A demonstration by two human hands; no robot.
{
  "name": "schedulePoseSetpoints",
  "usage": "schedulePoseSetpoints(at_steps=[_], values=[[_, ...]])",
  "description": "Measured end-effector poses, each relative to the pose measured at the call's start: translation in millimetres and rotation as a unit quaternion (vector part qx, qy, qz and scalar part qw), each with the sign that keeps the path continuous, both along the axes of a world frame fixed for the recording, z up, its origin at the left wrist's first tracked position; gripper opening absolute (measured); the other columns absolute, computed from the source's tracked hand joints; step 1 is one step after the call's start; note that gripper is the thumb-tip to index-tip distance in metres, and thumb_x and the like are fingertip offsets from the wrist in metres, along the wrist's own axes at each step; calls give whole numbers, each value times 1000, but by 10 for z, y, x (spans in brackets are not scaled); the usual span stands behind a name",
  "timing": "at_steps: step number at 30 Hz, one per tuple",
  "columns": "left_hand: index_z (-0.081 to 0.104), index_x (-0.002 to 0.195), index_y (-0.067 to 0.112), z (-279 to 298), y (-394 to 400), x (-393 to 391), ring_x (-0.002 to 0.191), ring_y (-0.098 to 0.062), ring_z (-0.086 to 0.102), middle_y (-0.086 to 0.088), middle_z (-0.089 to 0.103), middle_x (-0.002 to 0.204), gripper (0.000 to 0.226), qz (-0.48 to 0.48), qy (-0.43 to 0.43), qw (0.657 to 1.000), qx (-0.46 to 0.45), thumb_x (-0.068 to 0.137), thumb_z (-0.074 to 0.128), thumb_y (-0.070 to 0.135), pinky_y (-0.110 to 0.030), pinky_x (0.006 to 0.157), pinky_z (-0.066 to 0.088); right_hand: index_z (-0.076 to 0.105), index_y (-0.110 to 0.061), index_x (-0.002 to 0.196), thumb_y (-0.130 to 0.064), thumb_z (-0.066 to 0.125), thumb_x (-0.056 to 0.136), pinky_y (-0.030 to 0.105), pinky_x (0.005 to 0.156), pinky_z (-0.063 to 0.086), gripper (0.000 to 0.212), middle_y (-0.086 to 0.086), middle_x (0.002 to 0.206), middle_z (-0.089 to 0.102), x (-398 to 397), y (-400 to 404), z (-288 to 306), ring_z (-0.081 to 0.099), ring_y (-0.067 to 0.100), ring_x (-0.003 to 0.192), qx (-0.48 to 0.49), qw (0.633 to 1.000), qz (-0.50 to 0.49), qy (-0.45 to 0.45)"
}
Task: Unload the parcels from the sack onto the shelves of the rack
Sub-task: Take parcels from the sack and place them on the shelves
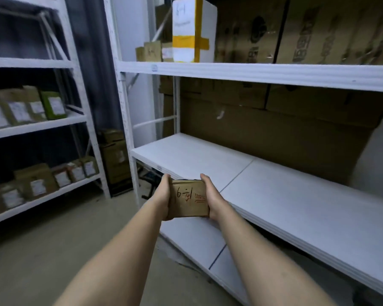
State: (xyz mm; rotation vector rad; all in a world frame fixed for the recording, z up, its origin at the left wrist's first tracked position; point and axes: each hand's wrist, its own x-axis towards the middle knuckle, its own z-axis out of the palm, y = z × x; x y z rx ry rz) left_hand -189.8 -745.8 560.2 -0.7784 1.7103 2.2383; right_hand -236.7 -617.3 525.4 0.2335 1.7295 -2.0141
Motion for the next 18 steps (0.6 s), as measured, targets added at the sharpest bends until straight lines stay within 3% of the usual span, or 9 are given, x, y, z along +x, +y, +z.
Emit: schedulePoseSetpoints(at_steps=[2, 4, 7, 11, 15, 18], values=[[62, 92, 13, 207, -152, -202, 74, -25, 65, -11, 70, 74, 57, 23, 24, 999, 2, 86, 39, 65, -29, 57, 48, 58, -18, 112, -66, 42, 86, 27, 63, 55, 57, 10, 92, 66, -235, -181, 228, 66, 24, 76, 2, 1000, 12, 29], [62, 108, 13, 447, -282, -407, 81, -28, 67, -14, 70, 91, 63, 43, 56, 997, -7, 84, 41, 67, -32, 60, 50, 60, -16, 113, -66, 41, 86, 30, 70, 55, 60, 12, 95, 68, -490, -333, 476, 67, 26, 81, 7, 998, 17, 59], [61, 102, 13, 832, -401, -682, 82, -28, 64, -14, 68, 89, 57, 62, 113, 991, -36, 89, 38, 63, -34, 65, 50, 62, -15, 115, -69, 40, 84, 38, 83, 55, 66, 12, 101, 72, -826, -502, 893, 69, 28, 92, 25, 994, 21, 108], [60, 103, 16, 1376, -505, -1018, 90, -24, 62, -12, 66, 100, 55, 92, 194, 974, -75, 89, 36, 64, -33, 62, 50, 60, -14, 121, -70, 40, 87, 36, 80, 55, 68, 14, 109, 70, -1212, -663, 1560, 68, 28, 97, 12, 978, 16, 206], [60, 114, 21, 1843, -601, -1268, 100, -25, 63, -11, 67, 108, 56, 128, 283, 945, -103, 88, 35, 65, -41, 83, 53, 53, -19, 117, -61, 42, 93, 40, 86, 53, 50, 11, 110, 65, -1390, -787, 2167, 64, 28, 104, -12, 952, -22, 306], [62, 114, 22, 2159, -695, -1437, 100, -25, 65, -8, 70, 107, 58, 125, 365, 918, -95, 83, 39, 65, -48, 92, 51, 44, -19, 134, -62, 45, 91, 35, 83, 52, 61, 8, 121, 61, -1509, -882, 2542, 60, 23, 106, -14, 930, -40, 365]])
